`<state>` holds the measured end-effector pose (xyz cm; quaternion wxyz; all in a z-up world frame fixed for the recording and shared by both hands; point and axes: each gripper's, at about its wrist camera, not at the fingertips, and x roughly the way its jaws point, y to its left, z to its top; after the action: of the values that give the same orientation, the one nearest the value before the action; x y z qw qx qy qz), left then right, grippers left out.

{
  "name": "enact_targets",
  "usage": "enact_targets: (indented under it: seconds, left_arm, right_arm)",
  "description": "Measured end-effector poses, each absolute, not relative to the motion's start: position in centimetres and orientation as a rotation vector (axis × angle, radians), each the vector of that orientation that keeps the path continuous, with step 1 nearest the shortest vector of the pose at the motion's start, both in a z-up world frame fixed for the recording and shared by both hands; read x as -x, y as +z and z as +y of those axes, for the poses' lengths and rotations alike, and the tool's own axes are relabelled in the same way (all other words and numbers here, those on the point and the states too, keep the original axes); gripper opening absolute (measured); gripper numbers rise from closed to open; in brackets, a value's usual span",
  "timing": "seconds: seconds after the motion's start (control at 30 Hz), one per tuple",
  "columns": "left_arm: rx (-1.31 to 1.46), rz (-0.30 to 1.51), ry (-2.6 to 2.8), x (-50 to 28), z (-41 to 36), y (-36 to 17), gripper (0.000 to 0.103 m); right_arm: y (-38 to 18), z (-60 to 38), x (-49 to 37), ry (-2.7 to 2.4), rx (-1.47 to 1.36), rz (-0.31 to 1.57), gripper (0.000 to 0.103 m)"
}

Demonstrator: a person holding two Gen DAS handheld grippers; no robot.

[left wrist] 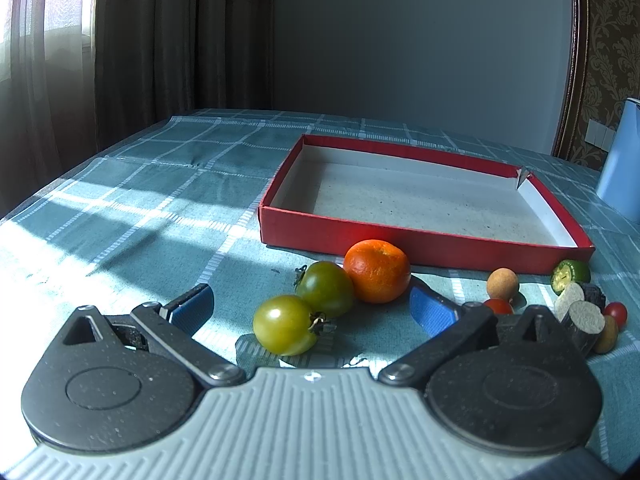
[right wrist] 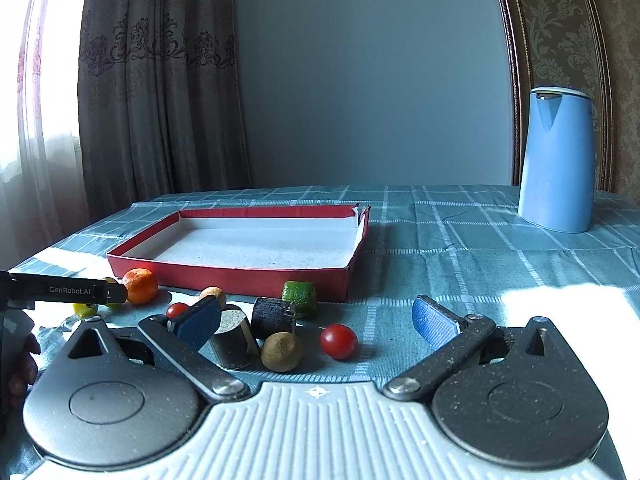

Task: Organize fruits
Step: 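Close the right gripper around the grey cork cylinder, then carry the cork cylinder into the red box and open the right gripper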

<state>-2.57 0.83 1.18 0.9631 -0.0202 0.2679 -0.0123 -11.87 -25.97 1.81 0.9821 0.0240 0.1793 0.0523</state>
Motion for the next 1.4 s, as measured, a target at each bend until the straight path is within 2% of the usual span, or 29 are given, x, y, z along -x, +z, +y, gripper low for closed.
enact_targets:
  seconds: [0.1, 0.17, 0.23, 0.33, 0.4, 0.47, 0.77, 0.83, 0.87, 0.93, 1.23, 1.4]
  left_arm:
    - [0.041, 0.543, -0.024, 2.6, 0.8, 1.2, 0.103]
    - [0.041, 0.543, -0.025, 2.6, 0.8, 1.2, 0.103]
    - [0.041, 0.543, -0.025, 2.6, 0.8, 1.2, 0.103]
    - [0.042, 0.544, -0.025, 2.6, 0.8, 1.2, 0.103]
    - [0.041, 0.544, -0.026, 2.6, 0.8, 1.2, 0.103]
    - [0.041, 0.544, -0.025, 2.6, 0.8, 1.2, 0.103]
    - [0.042, 0.544, -0.025, 2.6, 0.8, 1.2, 0.103]
    - [0.041, 0.544, -0.024, 2.6, 0.8, 1.2, 0.103]
    - [0.042, 0.544, -0.024, 2.6, 0.9, 1.2, 0.103]
    - [0.042, 0.544, -0.024, 2.6, 0.8, 1.2, 0.103]
    - [0.042, 0.544, -0.025, 2.6, 0.9, 1.2, 0.103]
    - [0.041, 0.546, -0.022, 2.6, 0.9, 1.1, 0.103]
  right_arm:
    - [1.9, -24.1, 12.3, 0.152, 0.038, 0.336, 0.098]
    - [1.8, -22.9, 12.3, 0.175, 0.098, 0.324, 0.088]
    - [1.7, -22.1, 12.0, 0.204, 0.127, 0.330, 0.084]
    - [1.6, -21.5, 11.3, 0.233, 0.140, 0.353, 0.068]
    - [1.4, -21.3, 10.9, 0.243, 0.139, 0.371, 0.067]
    - [1.3, -21.2, 10.5, 0.257, 0.139, 0.395, 0.055]
    - [0.6, -20.3, 8.7, 0.254, 0.160, 0.496, 0.054]
    - [0.4, -19.9, 8.2, 0.246, 0.181, 0.521, 0.042]
    - [0.3, -19.8, 8.0, 0.237, 0.187, 0.534, 0.042]
    - [-0.1, -19.8, 7.4, 0.219, 0.187, 0.566, 0.033]
    - [0.6, -20.4, 8.0, 0.264, 0.124, 0.541, 0.032]
    - [2.8, -20.7, 9.1, 0.292, 0.092, 0.458, 0.032]
